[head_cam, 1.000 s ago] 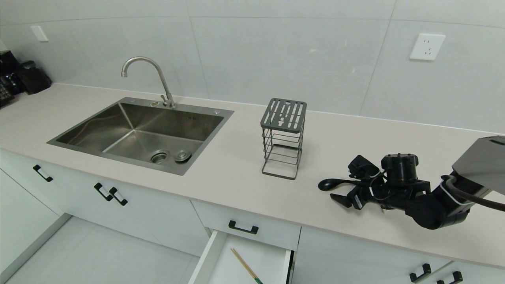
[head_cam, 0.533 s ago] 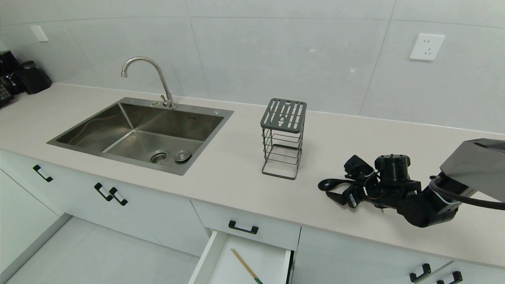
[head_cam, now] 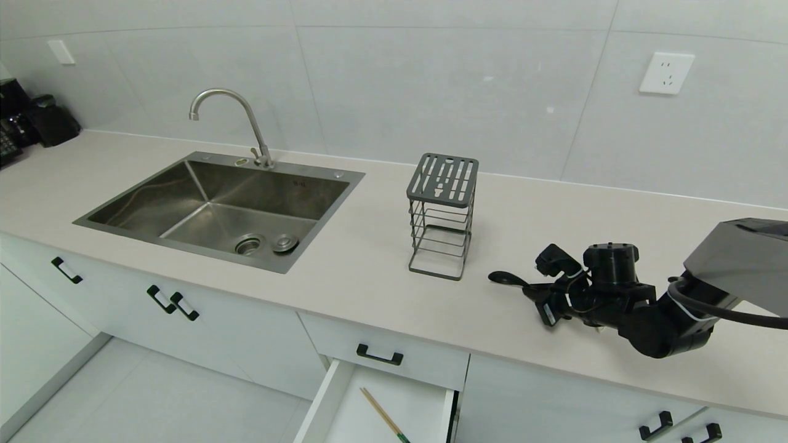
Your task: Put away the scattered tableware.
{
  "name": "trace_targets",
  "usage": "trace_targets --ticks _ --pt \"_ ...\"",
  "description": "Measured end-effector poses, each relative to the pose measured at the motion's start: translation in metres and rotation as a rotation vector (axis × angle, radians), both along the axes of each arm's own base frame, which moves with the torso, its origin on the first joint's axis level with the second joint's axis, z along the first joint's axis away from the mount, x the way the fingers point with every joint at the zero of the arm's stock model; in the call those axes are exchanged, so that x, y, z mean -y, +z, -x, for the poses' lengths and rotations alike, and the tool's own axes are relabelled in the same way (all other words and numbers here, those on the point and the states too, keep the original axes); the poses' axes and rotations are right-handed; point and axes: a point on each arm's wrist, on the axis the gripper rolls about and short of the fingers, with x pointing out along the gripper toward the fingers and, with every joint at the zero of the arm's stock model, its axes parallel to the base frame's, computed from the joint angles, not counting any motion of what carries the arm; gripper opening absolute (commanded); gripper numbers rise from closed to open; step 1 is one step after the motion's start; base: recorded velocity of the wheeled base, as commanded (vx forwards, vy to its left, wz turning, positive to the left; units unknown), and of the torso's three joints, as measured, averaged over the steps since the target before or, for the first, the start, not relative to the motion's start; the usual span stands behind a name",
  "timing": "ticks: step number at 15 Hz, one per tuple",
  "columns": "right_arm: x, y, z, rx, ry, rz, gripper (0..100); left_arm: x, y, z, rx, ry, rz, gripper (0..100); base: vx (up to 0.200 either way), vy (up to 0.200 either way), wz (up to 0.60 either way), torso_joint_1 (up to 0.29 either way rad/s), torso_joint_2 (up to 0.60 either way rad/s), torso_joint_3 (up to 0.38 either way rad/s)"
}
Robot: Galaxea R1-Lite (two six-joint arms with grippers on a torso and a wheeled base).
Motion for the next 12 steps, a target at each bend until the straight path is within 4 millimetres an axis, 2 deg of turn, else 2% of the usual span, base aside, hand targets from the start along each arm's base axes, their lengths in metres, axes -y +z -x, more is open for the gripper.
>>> trace_targets --ticks 5,8,12 --pt "-0.012 0.023 0.016 0.080 0.023 -0.008 0 0.000 0.000 0.000 0.000 0.000 0.000 100 0.000 0.000 0.00 0.000 0.00 0.000" --pt "-0.031 0.039 0.050 0.103 0.068 -0.010 0 0.000 0.000 0.000 0.000 0.000 0.000 100 0.000 0.000 0.00 0.000 0.00 0.000" --pt "-0.032 0.050 0.091 0.085 0.099 -0.014 0 0.000 0.000 0.000 0.000 0.000 0.000 100 0.000 0.000 0.00 0.000 0.00 0.000"
